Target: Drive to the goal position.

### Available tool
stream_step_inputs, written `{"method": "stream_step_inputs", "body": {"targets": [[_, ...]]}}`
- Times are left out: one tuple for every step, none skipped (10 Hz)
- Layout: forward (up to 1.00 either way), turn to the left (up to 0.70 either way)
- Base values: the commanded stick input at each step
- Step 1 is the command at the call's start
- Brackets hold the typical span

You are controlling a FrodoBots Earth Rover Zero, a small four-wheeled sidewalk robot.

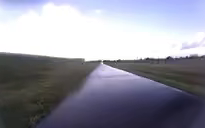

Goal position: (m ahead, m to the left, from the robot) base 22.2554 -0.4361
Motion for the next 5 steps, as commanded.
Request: {"method": "stream_step_inputs", "body": {"targets": [[0.45,0.0],[0.45,0.0],[0.45,0.0],[0.45,0.0],[0.45,0.0]]}}
